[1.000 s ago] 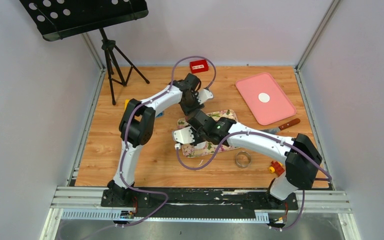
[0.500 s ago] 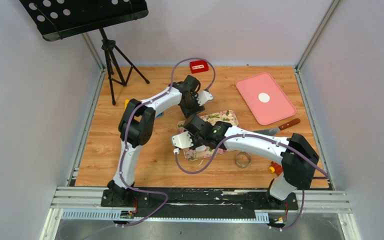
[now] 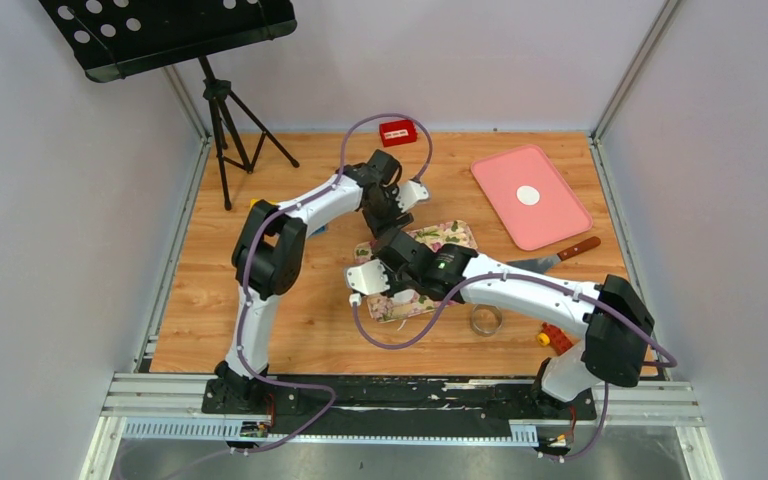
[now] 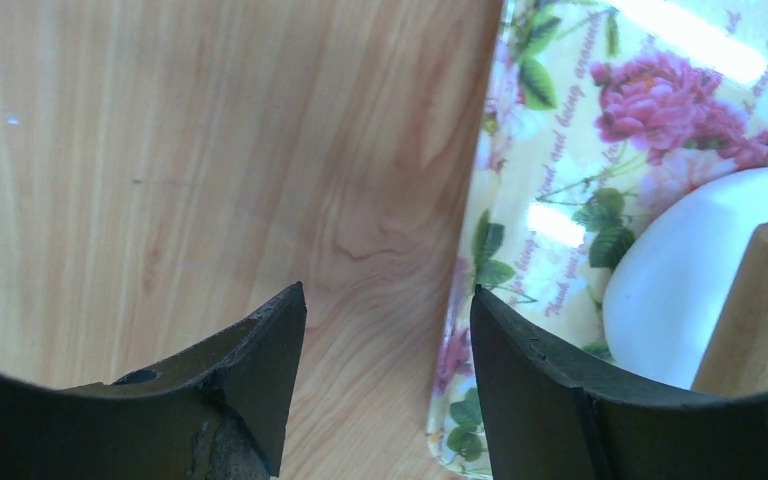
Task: Roll out the dumpling wrappers from the dough
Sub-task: Flatten out the dough on the work surface.
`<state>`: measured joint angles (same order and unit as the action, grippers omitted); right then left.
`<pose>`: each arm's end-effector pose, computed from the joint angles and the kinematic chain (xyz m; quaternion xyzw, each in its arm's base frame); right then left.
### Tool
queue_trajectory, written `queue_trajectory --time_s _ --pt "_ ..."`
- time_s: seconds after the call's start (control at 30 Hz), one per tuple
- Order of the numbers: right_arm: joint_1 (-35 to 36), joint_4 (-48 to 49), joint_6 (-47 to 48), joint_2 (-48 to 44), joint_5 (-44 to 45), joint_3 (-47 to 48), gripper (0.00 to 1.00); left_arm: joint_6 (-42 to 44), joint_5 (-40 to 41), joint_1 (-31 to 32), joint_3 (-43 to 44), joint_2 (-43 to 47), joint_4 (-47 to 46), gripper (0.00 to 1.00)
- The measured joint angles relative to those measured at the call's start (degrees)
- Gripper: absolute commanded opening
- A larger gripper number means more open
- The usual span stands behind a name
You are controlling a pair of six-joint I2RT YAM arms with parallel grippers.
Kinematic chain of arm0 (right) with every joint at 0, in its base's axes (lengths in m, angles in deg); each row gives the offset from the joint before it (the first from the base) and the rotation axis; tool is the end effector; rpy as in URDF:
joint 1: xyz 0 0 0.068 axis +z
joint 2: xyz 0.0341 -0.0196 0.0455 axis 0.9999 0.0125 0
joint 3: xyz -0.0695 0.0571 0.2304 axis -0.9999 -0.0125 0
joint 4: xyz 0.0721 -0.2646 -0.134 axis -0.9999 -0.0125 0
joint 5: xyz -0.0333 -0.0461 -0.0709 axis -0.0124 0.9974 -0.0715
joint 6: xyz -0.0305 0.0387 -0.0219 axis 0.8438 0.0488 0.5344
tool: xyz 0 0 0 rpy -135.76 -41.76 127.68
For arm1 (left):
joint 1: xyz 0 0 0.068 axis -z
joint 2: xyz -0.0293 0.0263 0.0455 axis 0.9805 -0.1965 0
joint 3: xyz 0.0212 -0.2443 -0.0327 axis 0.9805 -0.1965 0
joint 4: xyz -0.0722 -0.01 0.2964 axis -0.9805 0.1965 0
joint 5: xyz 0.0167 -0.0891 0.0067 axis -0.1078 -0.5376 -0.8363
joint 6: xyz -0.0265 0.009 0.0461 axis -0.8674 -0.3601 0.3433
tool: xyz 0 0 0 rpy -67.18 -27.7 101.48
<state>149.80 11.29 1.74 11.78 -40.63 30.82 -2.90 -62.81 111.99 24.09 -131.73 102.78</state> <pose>0.1892 0.3135 0.2217 -0.7923 0.5164 -0.1360 0.2950 0.4058 -0.2752 0.1464 0.5306 0.8109 -0.1040 0.2240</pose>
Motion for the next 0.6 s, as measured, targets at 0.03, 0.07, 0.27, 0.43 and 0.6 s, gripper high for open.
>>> queue_trajectory --time_s 0.03,0.07,0.27,0.43,0.6 --pt "0.04 0.00 -0.02 0.00 0.04 -0.02 0.00 0.04 0.02 0.22 -0.33 0.00 0.17 0.66" --pt "0.07 0.02 -0.09 0.00 0.04 -0.17 0.00 0.09 0.04 0.48 -0.63 -0.02 0.44 0.66" --pt "0.52 -0.44 -0.59 0.11 0.02 -2.21 0.00 0.22 0.31 1.44 -1.01 -0.63 1.77 0.63" --pt "1.31 -1.16 -1.53 0.15 -0.07 -3.74 0.00 0.22 0.85 1.60 -0.98 -1.22 1.88 0.50" --pt "2.10 -1.07 -2.64 0.33 0.15 -4.66 0.00 0.13 1.51 1.75 -0.98 -1.42 1.86 0.34"
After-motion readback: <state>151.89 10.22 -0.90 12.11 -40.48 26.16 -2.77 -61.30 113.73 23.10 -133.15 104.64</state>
